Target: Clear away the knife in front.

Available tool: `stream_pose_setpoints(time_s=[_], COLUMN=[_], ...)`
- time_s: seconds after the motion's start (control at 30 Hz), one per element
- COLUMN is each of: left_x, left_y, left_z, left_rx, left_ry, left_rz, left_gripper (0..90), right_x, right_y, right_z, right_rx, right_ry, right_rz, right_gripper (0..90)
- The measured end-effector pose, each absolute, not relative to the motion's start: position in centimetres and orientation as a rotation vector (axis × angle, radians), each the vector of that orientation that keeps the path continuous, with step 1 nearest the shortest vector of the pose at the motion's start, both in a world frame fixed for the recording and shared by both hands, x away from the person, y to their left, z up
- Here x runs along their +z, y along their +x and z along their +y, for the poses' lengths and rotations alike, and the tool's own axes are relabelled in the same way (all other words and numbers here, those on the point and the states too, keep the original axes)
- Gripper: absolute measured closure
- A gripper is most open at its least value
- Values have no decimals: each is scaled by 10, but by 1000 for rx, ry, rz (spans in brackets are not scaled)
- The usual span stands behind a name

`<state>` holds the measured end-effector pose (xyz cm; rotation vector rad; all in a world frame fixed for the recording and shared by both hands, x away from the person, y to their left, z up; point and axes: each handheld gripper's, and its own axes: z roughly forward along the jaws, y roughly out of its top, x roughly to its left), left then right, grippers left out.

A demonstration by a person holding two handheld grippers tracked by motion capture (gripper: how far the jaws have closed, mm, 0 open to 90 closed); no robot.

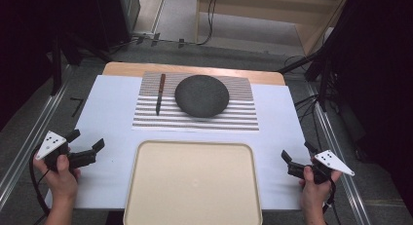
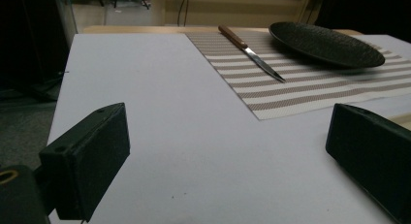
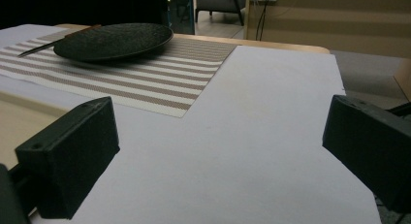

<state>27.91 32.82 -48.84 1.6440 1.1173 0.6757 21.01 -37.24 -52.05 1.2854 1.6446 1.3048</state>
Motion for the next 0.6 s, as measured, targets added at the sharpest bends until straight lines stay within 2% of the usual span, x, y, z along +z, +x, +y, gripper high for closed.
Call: stream_pose_setpoints(time_s=[0.6], left_x=[-456], left_y=[289], left_z=[280], left_rx=[668], left_ry=[1710], left_rz=[1032], left_gripper=[18], right_x=[-521], right_y=[209], right_z=[-372], right_rx=[1310], right_ry=[1281], right_rz=[1649], right_gripper=[0])
